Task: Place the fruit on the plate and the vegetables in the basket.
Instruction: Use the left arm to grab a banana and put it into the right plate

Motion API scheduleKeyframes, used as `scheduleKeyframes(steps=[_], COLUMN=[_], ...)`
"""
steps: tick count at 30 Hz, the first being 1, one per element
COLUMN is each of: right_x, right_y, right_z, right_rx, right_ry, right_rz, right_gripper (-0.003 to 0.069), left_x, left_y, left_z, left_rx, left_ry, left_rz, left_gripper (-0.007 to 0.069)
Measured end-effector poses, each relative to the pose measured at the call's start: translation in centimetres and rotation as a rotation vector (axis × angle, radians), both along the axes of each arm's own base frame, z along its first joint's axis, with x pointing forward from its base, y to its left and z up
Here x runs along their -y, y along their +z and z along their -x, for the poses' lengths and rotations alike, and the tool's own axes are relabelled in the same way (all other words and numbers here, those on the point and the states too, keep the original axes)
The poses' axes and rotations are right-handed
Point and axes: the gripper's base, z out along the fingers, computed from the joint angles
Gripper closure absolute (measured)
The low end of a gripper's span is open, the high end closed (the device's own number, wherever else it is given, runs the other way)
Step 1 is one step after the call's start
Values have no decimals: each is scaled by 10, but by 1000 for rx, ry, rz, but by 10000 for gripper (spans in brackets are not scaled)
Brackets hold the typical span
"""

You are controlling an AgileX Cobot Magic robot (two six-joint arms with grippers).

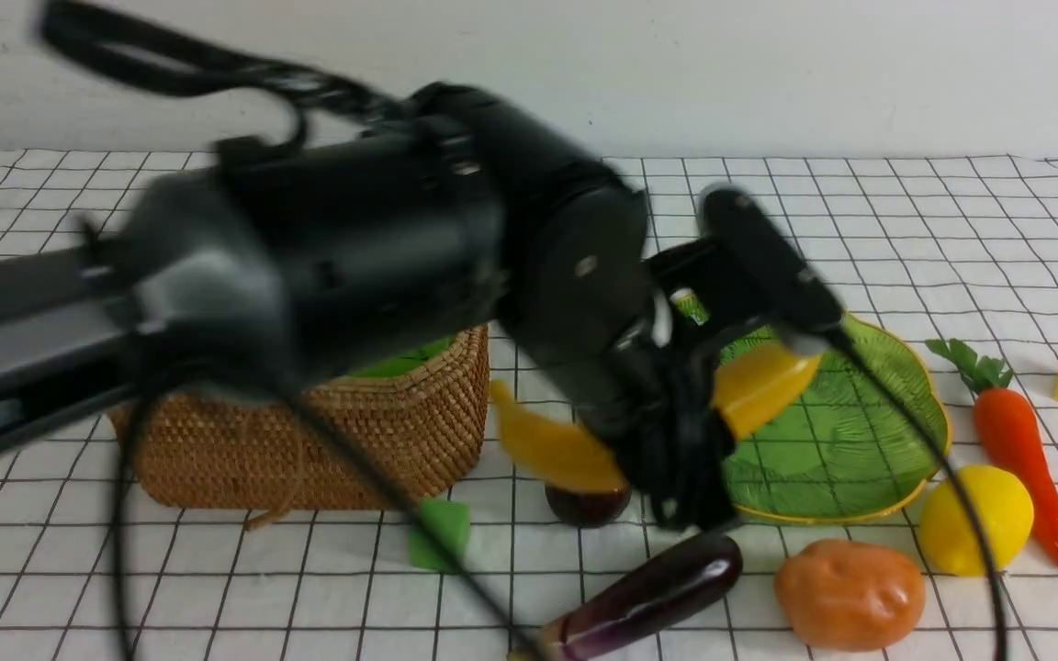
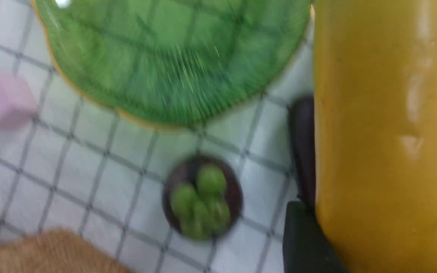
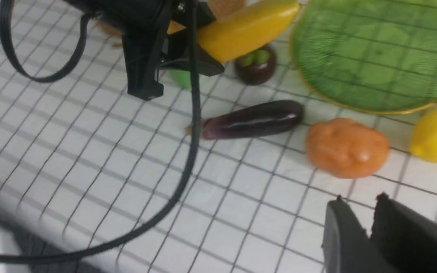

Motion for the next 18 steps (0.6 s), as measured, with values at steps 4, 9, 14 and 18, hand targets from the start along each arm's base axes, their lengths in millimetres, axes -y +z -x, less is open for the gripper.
scheduleKeyframes(steps=[4,9,14,18], right_x=[12,14,14,12], right_y=[1,0,0,-1], right_z=[-7,-8,-7,-6], right_rx=[24,16,11,1], right_ry=[-168,-191,-191,-174], right_rz=[18,31,29,22], right_gripper=[506,503,497,497], left_x=[56,95,102,101], left_y=[-11,-51,-87,-94], left_z=[-52,-91,-117,-127], left_rx=[46,30,29,46], left_ry=[12,52,92,104], left_rz=[62,76,100,138], left_gripper=[316,316,316,305])
